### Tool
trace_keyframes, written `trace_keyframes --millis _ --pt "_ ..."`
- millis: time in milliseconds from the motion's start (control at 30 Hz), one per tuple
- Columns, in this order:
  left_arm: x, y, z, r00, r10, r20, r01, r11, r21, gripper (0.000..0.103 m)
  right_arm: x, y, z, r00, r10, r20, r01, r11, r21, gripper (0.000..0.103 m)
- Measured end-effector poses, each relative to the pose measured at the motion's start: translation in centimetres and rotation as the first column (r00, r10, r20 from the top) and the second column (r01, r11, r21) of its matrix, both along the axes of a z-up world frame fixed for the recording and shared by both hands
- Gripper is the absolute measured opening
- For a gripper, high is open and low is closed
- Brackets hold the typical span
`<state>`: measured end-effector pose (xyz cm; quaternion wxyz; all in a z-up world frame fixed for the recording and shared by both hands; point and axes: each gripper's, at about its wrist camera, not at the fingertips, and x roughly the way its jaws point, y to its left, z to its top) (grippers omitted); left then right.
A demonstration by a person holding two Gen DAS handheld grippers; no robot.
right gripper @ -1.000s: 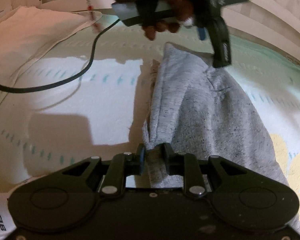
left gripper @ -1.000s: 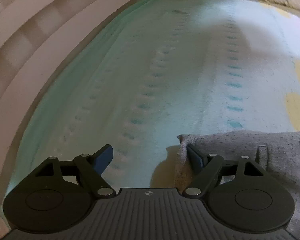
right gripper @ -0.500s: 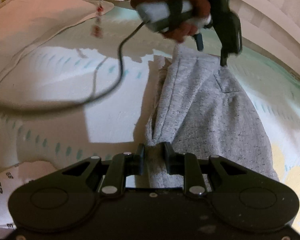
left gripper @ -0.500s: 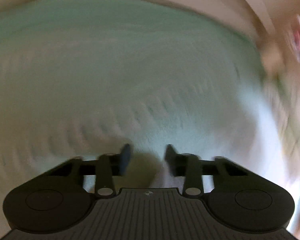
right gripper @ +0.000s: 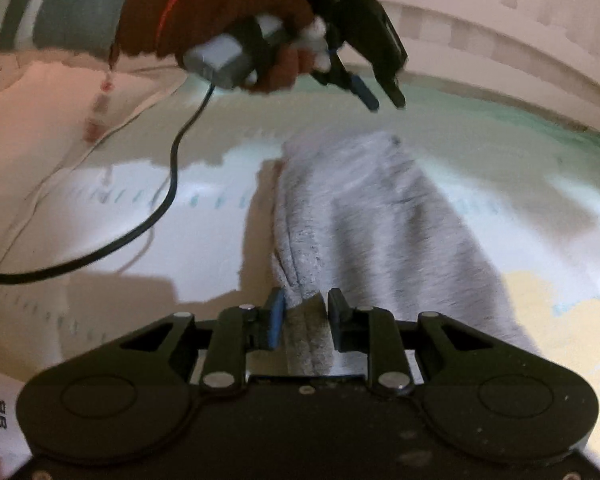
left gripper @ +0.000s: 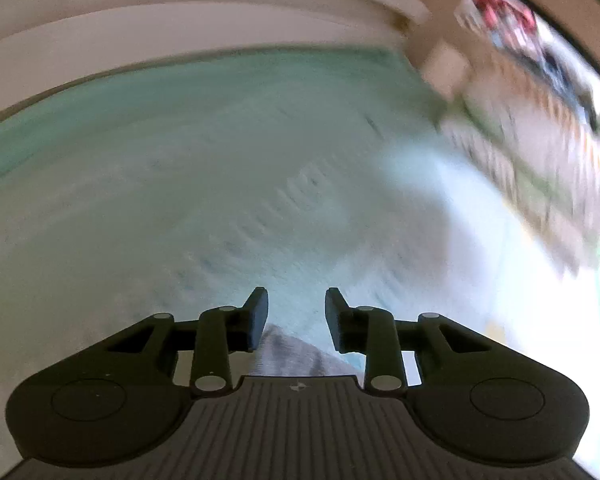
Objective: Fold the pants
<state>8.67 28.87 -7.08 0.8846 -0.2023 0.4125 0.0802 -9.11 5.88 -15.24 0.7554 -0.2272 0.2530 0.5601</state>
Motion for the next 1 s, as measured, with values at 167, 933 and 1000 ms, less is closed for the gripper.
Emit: trace_keyframes --millis 167,933,1000 --pt "3.7 -2.6 -2.1 0.980 -0.092 -0.179 0.121 0.980 0.156 0.031 2.4 -4.3 2.7 0.998 -0.068 0.011 0.068 0.998 0.004 0.035" --pt "-5.8 6.5 -2.2 0.955 0.296 -0.038 -0.298 0.951 -0.081 0.016 14.7 -4.8 -2.2 0.958 -0.170 -0.231 0.147 0.982 -0.116 0.011" --pt "-5.5 5.5 -1.7 0.969 0.244 -0.025 -0.245 0.967 -0.069 0.016 12.8 -4.8 -1.6 0.980 -0.146 -0.132 0.132 0.985 -0.112 0.009"
